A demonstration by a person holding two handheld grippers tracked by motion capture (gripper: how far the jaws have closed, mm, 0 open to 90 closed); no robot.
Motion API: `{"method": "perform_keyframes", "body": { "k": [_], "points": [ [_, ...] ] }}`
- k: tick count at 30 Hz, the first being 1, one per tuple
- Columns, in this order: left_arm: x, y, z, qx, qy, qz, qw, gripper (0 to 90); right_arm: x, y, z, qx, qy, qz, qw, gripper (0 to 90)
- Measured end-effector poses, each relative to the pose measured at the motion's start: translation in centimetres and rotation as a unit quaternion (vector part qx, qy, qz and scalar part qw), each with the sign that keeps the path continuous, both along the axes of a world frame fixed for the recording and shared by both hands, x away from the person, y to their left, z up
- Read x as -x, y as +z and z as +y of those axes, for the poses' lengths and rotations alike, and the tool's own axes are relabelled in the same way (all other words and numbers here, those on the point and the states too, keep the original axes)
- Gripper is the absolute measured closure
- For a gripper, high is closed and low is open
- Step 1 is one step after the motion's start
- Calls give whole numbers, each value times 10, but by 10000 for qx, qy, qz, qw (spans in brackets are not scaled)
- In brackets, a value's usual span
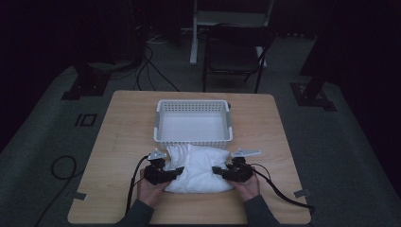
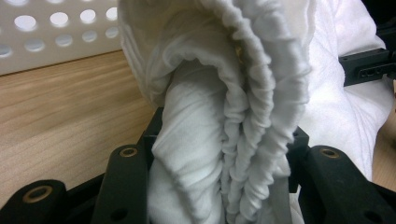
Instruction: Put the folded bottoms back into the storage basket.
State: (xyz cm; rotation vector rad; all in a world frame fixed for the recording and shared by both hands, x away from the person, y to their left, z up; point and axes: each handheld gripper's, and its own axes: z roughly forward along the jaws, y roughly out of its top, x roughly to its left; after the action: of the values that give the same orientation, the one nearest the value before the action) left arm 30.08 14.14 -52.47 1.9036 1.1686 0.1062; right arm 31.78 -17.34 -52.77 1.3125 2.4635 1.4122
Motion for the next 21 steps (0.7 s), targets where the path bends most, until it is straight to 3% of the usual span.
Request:
{"method": "perform_keyframes", "body": {
  "k": [21],
  "points": [
    [10,12,1,59,31,-100,9999,524,6,11,-1,-75,41,-133,9999,671]
  ]
}}
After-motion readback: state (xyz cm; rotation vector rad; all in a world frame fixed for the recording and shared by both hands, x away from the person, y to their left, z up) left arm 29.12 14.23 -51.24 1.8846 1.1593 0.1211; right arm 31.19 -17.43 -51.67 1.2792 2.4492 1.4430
